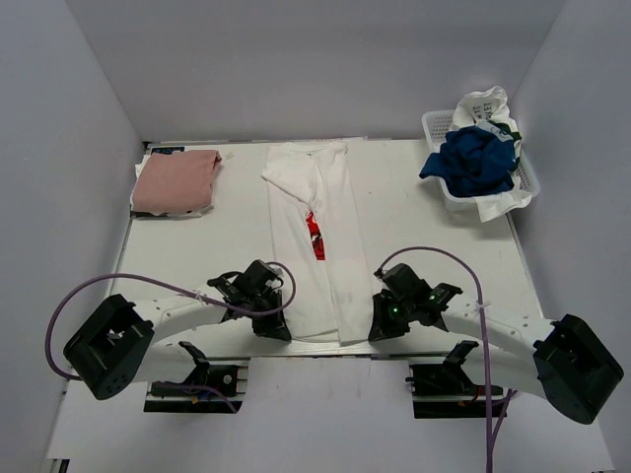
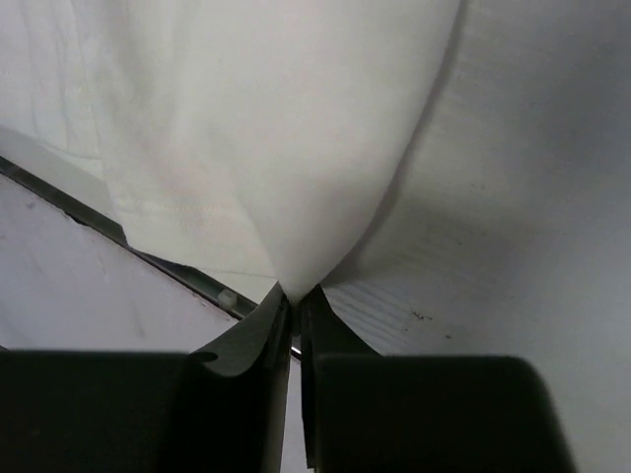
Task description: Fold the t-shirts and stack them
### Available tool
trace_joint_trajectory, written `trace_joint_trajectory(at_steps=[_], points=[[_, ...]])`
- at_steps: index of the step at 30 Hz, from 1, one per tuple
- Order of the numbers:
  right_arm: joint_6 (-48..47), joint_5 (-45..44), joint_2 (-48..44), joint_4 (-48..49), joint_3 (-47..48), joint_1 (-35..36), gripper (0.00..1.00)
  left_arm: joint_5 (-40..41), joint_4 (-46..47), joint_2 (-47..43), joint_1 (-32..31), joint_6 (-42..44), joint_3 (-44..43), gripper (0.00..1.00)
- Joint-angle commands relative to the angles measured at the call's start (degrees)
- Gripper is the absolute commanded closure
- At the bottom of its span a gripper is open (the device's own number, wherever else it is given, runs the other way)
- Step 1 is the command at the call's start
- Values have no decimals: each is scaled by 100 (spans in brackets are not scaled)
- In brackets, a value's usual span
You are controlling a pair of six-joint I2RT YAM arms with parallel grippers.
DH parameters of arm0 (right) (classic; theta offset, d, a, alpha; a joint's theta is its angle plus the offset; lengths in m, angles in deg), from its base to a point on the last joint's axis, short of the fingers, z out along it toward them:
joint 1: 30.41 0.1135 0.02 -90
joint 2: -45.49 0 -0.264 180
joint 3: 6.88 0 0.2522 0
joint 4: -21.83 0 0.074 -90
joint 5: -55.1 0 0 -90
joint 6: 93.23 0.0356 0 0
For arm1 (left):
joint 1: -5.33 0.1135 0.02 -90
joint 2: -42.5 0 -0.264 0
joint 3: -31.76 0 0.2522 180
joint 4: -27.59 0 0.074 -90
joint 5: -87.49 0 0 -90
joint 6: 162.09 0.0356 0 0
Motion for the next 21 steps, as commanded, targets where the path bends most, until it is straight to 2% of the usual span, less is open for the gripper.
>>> trace_joint_trajectory(at_steps=[1, 3, 6, 11, 13, 14, 18, 21], points=[[-67, -227, -146, 316, 5, -43, 94, 564, 13, -50, -15, 192, -247, 100], [-138, -262, -199, 422, 40, -17, 100, 564, -48, -208, -15, 192, -336, 100], [-418, -149, -199, 668, 450, -17, 100, 564, -188, -604, -15, 192, -573, 100], [-568, -1059, -6, 773, 1041, -25, 100, 818, -251, -833, 134, 192, -863, 100], [-533, -1289, 204, 862, 1365, -43, 100, 1273, -373, -772, 134, 105, -1099, 100], [-507, -1804, 275, 871, 1585, -52, 100, 1424, -426, -711, 134, 52, -1188, 100], [-428, -2564, 952, 844, 2359, -157, 100, 2748, -549, -570, 266, -19, -1819, 100], [-463, -3047, 1523, 907, 3000, -297, 100, 3025, -348, -386, 424, 77, -2066, 100]])
